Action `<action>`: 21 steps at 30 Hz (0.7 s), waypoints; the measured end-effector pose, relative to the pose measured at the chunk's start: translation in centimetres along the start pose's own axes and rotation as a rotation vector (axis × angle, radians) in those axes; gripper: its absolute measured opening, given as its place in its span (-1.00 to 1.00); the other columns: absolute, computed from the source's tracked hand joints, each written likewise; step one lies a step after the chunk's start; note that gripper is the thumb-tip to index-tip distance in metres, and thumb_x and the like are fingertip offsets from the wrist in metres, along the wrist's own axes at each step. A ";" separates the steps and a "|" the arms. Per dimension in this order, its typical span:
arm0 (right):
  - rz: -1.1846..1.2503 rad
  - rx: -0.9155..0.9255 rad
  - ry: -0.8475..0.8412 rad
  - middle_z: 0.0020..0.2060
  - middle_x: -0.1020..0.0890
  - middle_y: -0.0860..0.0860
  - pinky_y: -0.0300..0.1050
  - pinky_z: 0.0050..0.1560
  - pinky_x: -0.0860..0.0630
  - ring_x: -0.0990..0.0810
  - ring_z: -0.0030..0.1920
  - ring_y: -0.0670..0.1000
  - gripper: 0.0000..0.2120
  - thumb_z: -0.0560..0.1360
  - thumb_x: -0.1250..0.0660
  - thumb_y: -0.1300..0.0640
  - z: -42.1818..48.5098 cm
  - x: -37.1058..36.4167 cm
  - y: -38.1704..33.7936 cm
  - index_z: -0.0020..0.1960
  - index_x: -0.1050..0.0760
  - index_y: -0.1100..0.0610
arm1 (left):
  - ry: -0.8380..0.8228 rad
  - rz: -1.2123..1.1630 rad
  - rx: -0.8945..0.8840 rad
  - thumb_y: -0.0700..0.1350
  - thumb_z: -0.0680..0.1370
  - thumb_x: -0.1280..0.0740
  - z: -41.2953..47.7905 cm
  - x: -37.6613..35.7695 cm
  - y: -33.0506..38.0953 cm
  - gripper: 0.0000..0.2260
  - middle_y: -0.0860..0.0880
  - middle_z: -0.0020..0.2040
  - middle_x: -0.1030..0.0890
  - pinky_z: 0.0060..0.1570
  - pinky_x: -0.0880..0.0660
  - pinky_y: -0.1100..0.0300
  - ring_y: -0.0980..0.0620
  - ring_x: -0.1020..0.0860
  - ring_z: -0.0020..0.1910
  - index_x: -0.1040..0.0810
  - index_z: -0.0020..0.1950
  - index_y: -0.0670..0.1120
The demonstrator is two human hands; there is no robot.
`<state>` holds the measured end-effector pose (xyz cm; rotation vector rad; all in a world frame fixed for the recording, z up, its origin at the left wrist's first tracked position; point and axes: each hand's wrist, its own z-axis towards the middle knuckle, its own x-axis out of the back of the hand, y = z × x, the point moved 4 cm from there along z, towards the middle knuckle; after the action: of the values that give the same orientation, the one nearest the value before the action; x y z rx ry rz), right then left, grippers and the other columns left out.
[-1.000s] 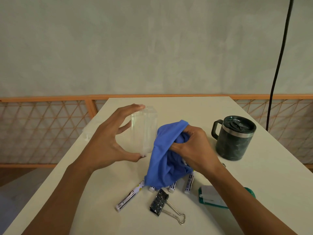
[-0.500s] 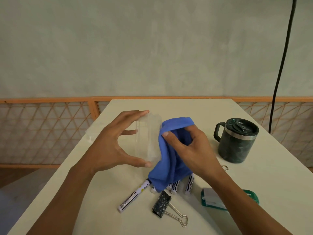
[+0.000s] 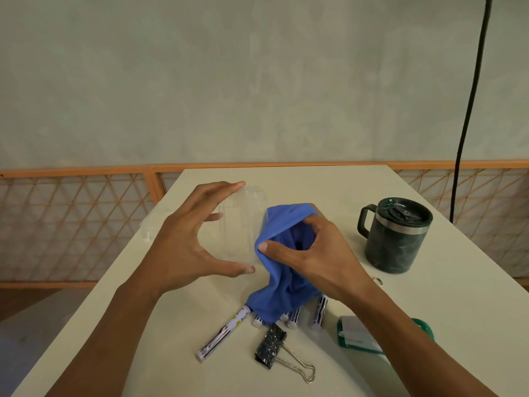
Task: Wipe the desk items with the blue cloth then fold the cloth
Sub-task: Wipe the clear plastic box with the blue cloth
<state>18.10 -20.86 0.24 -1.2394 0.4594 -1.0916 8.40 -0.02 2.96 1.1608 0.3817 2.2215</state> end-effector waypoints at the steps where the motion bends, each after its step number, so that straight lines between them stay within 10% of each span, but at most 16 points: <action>1: -0.009 0.014 0.017 0.18 -0.64 -0.18 -0.24 0.18 -0.59 -0.63 0.20 -0.19 -0.60 0.40 -0.67 -0.09 -0.1 -0.2 -0.1 0.17 -0.62 -0.09 | 0.008 0.022 -0.008 0.09 0.18 -0.80 0.0 0.0 0.0 0.10 0.12 0.55 -0.40 0.38 -0.57 0.02 0.01 -0.41 0.55 -0.36 0.64 0.20; 13: 0.109 0.094 0.304 0.10 -0.68 -0.14 -0.35 0.09 -0.55 -0.65 0.15 -0.16 -0.70 0.47 -0.60 0.06 -0.7 -0.7 -0.7 0.15 -0.61 -0.02 | 0.102 0.328 -0.205 0.18 0.25 -0.73 0.2 -1.0 1.4 0.04 0.14 0.55 -0.41 0.22 -0.61 -0.09 0.00 -0.45 0.50 -0.38 0.65 0.06; 21: -0.025 0.033 0.125 0.15 -0.58 -0.16 -0.40 0.11 -0.53 -0.59 0.17 -0.22 -0.62 0.46 -0.62 0.05 -0.6 -0.8 -0.1 0.18 -0.54 -0.06 | 0.185 0.411 -0.198 0.24 0.24 -0.72 0.0 -0.7 1.2 0.02 0.07 0.52 -0.48 0.14 -0.61 0.01 -0.03 -0.51 0.44 -0.43 0.63 0.00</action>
<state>17.19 -20.46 -0.06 -1.1543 0.5199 -1.1979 8.26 -1.45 3.10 0.9979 -0.0121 2.6617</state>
